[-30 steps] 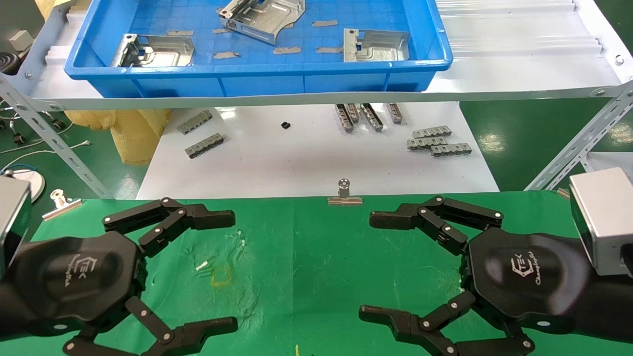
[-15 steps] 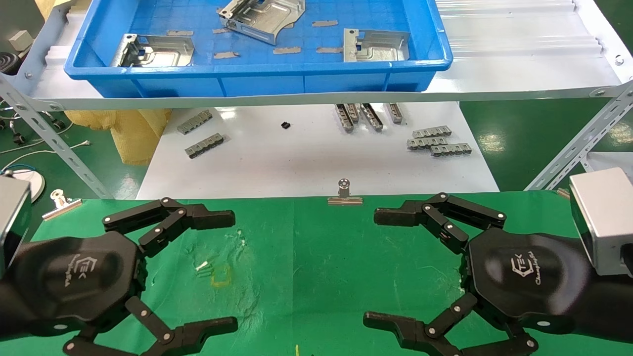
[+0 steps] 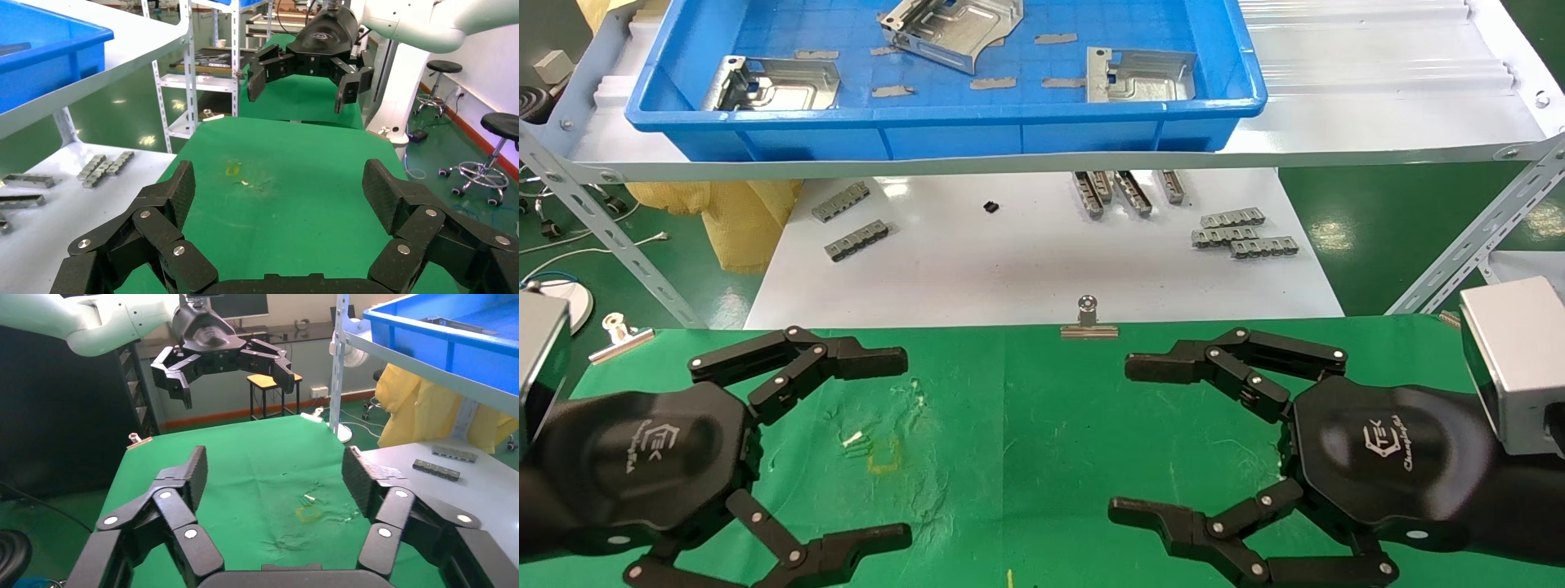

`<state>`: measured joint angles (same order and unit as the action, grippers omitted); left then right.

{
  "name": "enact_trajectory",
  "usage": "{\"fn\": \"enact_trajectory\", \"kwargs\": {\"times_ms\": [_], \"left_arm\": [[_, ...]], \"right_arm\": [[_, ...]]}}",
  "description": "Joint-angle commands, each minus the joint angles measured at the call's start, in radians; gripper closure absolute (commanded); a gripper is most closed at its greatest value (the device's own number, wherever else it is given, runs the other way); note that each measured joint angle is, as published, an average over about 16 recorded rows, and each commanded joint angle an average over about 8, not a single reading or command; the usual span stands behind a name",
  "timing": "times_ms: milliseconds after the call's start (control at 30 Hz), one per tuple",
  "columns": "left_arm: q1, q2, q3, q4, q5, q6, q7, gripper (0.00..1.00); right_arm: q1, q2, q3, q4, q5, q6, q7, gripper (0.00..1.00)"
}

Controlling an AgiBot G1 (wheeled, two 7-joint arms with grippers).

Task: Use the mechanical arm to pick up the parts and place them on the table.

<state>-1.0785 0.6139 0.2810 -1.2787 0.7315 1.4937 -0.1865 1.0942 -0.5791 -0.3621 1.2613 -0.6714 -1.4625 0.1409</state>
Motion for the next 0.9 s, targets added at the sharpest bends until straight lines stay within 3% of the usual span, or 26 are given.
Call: {"fn": "enact_trajectory", "kwargs": {"times_ms": [33,900], "left_arm": [[0.0,0.0,0.0,0.0,0.0,0.0,0.0,0.0],[0.0,0.0,0.0,0.0,0.0,0.0,0.0,0.0]], "right_arm": [[0.0,0.0,0.0,0.0,0.0,0.0,0.0,1.0],[0.0,0.0,0.0,0.0,0.0,0.0,0.0,1.0]]}}
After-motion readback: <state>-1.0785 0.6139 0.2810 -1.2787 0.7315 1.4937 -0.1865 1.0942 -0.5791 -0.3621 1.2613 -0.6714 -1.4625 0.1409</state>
